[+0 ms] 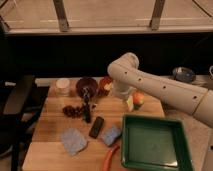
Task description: Place sponge in table surface
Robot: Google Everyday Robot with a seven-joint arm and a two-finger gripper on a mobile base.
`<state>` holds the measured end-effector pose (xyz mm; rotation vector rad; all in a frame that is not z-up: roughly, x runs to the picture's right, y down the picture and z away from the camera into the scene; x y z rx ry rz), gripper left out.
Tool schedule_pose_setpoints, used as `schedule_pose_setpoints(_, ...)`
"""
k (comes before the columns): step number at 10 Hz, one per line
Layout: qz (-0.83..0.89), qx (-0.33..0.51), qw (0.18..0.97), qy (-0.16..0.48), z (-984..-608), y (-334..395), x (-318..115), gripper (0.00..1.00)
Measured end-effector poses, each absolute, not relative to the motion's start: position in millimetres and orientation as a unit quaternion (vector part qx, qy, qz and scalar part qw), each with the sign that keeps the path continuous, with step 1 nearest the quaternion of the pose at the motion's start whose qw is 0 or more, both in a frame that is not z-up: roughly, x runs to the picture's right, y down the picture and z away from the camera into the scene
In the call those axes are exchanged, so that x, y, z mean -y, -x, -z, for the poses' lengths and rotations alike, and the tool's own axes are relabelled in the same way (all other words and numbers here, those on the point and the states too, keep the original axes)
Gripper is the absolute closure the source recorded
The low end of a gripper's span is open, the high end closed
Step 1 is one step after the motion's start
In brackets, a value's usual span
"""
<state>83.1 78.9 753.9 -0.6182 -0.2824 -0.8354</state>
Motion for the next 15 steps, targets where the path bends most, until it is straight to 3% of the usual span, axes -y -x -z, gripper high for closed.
schedule_pose_setpoints(6,0.365,0.176,0.854,0.326,-755,-14,-176,0.22)
schedule_pose_setpoints(8,0.337,0.181,0.860,0.338,-758,-6,-190,0.22)
schedule_pose_setpoints(15,0.177,0.161,0.889,0.390,-802,-66,-233,0.22)
